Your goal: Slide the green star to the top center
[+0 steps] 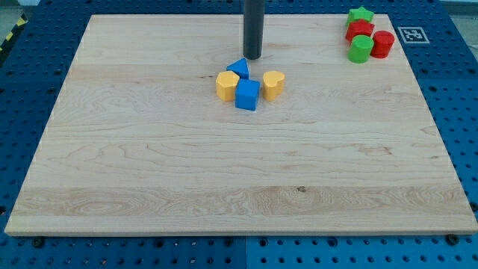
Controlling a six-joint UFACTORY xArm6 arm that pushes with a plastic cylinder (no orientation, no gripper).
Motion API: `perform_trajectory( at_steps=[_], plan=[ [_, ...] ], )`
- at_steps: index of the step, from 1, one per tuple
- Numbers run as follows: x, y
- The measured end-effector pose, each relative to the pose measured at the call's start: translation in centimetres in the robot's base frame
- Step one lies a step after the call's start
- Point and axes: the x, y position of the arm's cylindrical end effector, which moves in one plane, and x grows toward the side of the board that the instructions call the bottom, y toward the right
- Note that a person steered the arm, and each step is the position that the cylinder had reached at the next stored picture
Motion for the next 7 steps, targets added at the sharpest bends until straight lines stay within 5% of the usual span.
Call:
perform_trajectory(
  at_steps=[7],
  plan=[
    [0.0,2.0]
  ],
)
